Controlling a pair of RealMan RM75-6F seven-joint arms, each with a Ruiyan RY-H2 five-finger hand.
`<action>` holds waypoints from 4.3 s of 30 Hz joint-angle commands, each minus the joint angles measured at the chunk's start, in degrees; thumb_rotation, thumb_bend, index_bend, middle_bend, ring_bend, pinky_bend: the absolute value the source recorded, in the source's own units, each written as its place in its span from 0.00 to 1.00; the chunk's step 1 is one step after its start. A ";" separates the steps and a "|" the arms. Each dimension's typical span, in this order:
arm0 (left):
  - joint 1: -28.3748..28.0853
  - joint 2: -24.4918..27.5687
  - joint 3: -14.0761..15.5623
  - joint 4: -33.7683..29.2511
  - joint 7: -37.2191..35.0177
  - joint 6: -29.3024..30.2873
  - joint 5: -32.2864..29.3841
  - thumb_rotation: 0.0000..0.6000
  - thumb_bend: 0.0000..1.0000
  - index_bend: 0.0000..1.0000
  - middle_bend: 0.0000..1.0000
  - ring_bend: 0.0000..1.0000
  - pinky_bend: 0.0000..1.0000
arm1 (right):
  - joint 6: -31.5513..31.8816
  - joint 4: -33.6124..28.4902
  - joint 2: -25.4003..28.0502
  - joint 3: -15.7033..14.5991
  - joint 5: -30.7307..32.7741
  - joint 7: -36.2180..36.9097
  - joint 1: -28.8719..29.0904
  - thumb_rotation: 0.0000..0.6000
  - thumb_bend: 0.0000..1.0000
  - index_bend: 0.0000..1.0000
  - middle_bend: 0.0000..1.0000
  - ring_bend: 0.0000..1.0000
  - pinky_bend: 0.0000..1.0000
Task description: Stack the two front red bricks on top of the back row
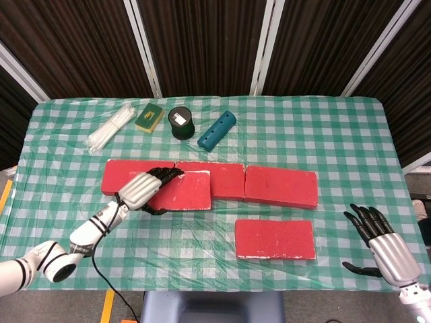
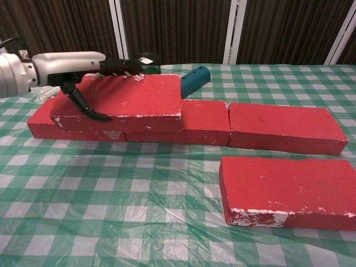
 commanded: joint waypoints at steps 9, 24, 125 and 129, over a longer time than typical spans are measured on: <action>-9.77 -8.81 -6.11 12.87 1.06 -12.62 -7.62 1.00 0.28 0.00 0.44 0.47 0.65 | -0.41 -0.06 0.53 0.29 1.23 0.31 -0.12 0.96 0.08 0.00 0.00 0.00 0.00; -12.49 -10.15 -6.18 18.24 -9.17 -17.23 -4.23 1.00 0.27 0.00 0.43 0.46 0.63 | -1.93 -0.44 0.02 0.50 2.33 -1.66 0.01 0.96 0.08 0.00 0.00 0.00 0.00; 22.59 1.32 17.72 7.00 -4.73 31.69 12.85 1.00 0.27 0.00 0.00 0.00 0.01 | -18.37 -3.64 -4.39 -1.29 0.61 5.38 9.20 0.93 0.08 0.00 0.00 0.00 0.00; 27.66 -1.08 18.17 11.71 -7.64 37.07 13.67 1.00 0.27 0.00 0.00 0.00 0.00 | -23.06 -3.57 -6.64 -0.14 2.32 4.80 12.27 0.93 0.08 0.00 0.00 0.00 0.00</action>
